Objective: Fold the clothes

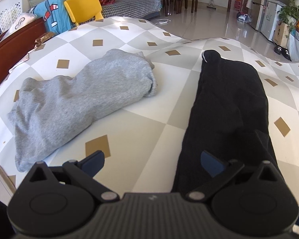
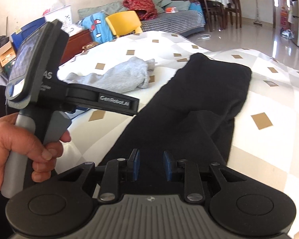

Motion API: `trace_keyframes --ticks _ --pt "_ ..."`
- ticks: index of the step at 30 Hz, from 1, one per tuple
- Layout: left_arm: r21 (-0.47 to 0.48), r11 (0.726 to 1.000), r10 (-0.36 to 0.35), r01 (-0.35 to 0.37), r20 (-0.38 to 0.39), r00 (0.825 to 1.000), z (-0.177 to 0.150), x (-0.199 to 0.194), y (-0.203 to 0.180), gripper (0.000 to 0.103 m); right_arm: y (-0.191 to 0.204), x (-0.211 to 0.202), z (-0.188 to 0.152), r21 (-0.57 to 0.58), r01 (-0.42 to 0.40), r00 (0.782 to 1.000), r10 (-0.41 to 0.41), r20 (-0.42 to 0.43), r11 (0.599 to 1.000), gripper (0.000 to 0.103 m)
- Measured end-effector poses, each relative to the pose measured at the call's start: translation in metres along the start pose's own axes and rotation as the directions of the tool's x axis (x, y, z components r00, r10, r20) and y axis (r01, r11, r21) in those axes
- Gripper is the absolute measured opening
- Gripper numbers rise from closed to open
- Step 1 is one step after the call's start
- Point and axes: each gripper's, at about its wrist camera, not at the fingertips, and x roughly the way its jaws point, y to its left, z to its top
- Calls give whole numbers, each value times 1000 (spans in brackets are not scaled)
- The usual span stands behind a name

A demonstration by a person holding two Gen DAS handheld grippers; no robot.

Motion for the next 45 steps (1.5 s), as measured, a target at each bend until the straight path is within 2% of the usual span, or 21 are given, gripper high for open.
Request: trace_keyframes --ticks 8,16,22,26,28,30,32,38,45 --pt "80 993 -84 86 -33 996 -11 6 -22 103 -36 -21 -23 71 125 991 -121 -57 990 33" --pt "125 984 -118 125 -67 991 -22 15 -38 103 -45 -27 -41 113 157 985 -147 -89 981 38" --pt "149 979 -129 141 -88 988 -29 24 -47 103 -59 -15 -44 243 142 989 -127 -76 960 39" --pt "148 976 -145 158 -96 985 -31 27 -48 103 -63 -6 -45 269 136 990 -118 -79 953 39" --pt "129 977 -157 170 -108 982 -31 30 -46 103 -61 -3 -45 258 137 990 -120 -79 956 31" --pt "111 978 -165 178 -119 979 -32 33 -44 103 -59 -1 -46 243 143 988 -126 -84 959 13" --pt "96 979 -168 180 -125 978 -32 36 -43 103 -57 -2 -46 230 150 987 -133 -89 962 7" --pt "84 980 -171 181 -119 978 -32 37 -41 103 -43 -15 -48 187 159 986 -149 -68 969 5" --pt "67 981 -172 181 -121 978 -32 35 -38 103 -17 -15 -63 119 164 982 -150 -119 979 5"
